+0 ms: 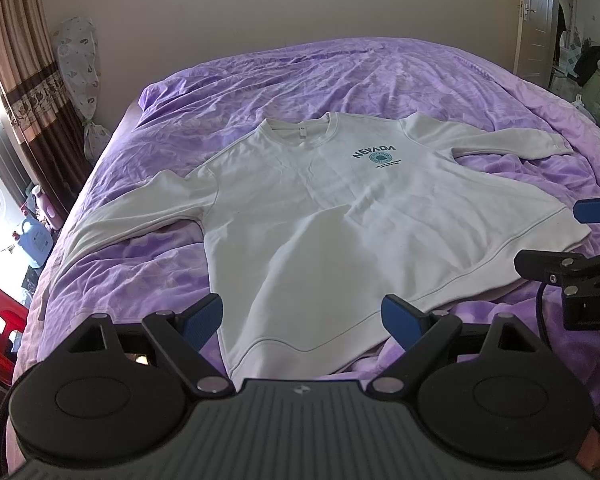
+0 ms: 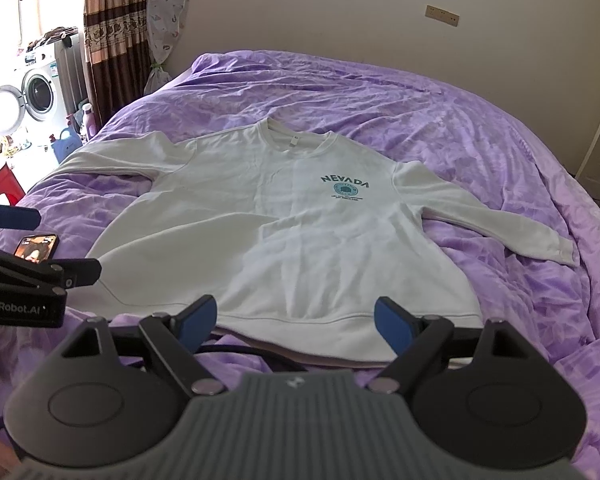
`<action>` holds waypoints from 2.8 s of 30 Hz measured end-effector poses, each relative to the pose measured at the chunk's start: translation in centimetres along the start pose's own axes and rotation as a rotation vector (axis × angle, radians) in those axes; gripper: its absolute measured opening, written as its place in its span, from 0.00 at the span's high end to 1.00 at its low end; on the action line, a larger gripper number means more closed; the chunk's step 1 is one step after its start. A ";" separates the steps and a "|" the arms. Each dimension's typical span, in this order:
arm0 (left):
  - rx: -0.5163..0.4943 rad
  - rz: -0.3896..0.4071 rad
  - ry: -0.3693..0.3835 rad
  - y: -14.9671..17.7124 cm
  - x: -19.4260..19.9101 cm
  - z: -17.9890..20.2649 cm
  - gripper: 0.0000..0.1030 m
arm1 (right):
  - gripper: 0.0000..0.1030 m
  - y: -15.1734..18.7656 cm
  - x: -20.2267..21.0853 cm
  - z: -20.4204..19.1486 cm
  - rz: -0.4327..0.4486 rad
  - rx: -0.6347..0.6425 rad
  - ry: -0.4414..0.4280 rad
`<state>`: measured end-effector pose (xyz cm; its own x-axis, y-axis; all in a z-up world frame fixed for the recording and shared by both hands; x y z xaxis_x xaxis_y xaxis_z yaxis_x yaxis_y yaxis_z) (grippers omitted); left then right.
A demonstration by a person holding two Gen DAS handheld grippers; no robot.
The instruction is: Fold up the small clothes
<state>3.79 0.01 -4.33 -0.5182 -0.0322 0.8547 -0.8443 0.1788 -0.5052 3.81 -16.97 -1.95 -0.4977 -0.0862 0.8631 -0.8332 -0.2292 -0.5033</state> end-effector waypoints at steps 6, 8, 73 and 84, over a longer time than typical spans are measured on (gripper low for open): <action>-0.001 0.001 0.000 -0.1 0.1 -0.4 0.00 | 0.20 0.0 0.0 -0.1 -0.001 0.001 -0.001; 0.000 0.001 0.000 -0.1 0.1 -0.4 0.00 | 0.20 0.0 0.0 -0.1 -0.001 0.003 -0.002; 0.402 -0.039 0.010 -11.2 -7.8 -29.5 0.11 | 0.20 -20.2 -11.2 8.9 0.023 0.086 -0.126; 1.054 -0.050 0.209 -3.0 -17.7 -44.5 0.19 | 0.63 -26.4 -22.5 14.9 0.075 -0.109 -0.098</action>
<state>21.55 43.79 -12.63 -0.5305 0.1707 0.8303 -0.6082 -0.7589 -0.2326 40.59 -23.42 -7.51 -0.5378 -0.1949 0.8202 -0.8185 -0.1124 -0.5634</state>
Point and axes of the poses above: each gripper's, at about its wrist camera, not at the fingertips, and x roughly against the way its jaws point, z to its right, y to its underside, the point moved 6 cm from there along -x, roughly the way its jaws point, and after that the axes turned 12 degrees about -z, right-handed, at the moved point
